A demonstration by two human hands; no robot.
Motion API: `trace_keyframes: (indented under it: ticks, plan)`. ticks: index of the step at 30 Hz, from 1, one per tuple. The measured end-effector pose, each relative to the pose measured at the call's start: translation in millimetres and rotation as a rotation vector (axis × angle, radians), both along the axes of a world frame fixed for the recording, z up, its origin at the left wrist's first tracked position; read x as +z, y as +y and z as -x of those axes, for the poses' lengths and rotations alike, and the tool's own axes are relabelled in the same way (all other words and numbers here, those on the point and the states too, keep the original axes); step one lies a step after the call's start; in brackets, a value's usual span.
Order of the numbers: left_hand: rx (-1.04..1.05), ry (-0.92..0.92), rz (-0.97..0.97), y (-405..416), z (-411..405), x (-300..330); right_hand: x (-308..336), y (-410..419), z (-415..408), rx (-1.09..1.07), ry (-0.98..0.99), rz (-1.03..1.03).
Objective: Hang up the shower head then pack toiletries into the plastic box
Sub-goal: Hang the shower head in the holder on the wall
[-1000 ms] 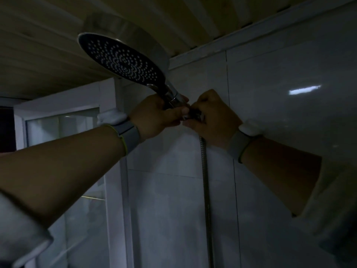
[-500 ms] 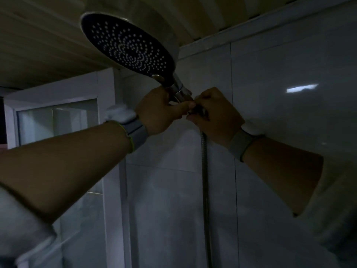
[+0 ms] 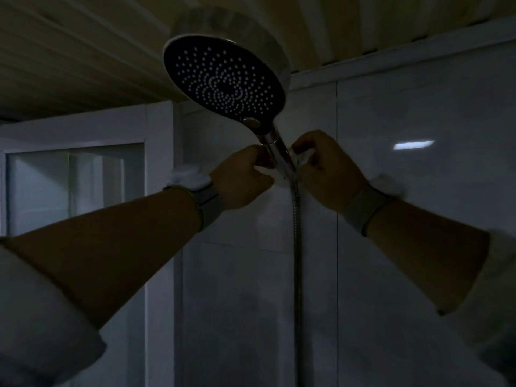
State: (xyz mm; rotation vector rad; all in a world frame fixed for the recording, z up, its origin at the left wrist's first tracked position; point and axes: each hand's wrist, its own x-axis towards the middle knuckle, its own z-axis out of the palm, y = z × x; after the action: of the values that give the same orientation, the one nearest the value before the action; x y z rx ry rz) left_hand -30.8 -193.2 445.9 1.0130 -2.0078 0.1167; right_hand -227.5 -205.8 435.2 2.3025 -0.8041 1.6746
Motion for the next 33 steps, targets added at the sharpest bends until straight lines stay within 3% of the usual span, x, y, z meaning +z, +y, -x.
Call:
trace_keyframes:
  ticks: [9,13,19,25,33]
  plan:
    - [-0.106,-0.144,-0.066,-26.9,-9.7,-19.0,14.3,6.0,-25.8,-0.355,0.242,0.131]
    - [-0.18,-0.147,-0.116,-33.0,-6.7,-21.8,14.9,9.5,-23.0,-0.432,0.319,0.098]
    - [-0.196,-0.123,-0.13,-33.9,-5.5,-18.4,7.8,17.0,-32.3,-0.502,0.225,0.162]
    - [-0.229,-0.117,-0.176,-32.2,-8.4,-21.4,7.9,25.5,-38.2,-0.568,0.216,0.078]
    - [-0.202,-0.128,-0.159,-20.1,-10.5,-44.6,-38.5,35.9,-34.0,-0.626,0.013,-0.033]
